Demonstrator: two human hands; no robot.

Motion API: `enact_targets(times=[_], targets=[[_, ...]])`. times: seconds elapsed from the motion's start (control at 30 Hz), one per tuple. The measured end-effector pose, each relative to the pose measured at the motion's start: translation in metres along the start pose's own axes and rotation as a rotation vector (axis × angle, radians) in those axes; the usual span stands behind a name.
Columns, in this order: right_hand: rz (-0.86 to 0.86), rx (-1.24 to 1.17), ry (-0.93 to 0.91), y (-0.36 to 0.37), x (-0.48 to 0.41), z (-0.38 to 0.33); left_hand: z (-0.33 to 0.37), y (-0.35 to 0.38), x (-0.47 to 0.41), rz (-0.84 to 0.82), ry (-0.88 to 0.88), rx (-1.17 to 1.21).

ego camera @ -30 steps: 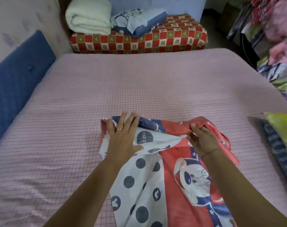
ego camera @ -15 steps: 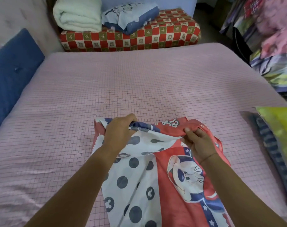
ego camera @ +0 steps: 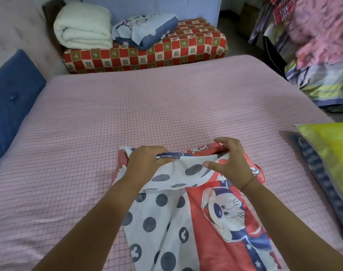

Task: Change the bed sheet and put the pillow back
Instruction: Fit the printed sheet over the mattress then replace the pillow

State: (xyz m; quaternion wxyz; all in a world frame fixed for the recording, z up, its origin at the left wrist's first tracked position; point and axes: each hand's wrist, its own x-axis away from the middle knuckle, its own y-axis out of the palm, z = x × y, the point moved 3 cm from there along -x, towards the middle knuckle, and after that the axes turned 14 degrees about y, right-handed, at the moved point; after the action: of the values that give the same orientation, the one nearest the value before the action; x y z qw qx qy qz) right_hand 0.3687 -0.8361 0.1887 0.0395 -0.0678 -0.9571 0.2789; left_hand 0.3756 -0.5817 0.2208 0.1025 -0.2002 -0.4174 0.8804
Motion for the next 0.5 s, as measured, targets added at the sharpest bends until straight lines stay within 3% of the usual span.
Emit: enact_targets(times=[0.07, 0.17, 0.33, 0.5], targets=[[-0.03, 0.216, -0.018, 0.003, -0.01, 0.002, -0.001, -0.004, -0.001, -0.007, -0.017, 0.029], [-0.08, 0.418, 0.132, -0.001, -0.03, 0.015, -0.009, -0.014, -0.004, 0.019, -0.049, 0.033], [-0.234, 0.446, 0.305, -0.02, -0.059, 0.027, -0.022, -0.041, -0.017, 0.039, -0.128, -0.015], [-0.12, 0.635, 0.238, -0.025, -0.12, 0.005, -0.056, -0.067, -0.05, 0.06, -0.163, -0.046]])
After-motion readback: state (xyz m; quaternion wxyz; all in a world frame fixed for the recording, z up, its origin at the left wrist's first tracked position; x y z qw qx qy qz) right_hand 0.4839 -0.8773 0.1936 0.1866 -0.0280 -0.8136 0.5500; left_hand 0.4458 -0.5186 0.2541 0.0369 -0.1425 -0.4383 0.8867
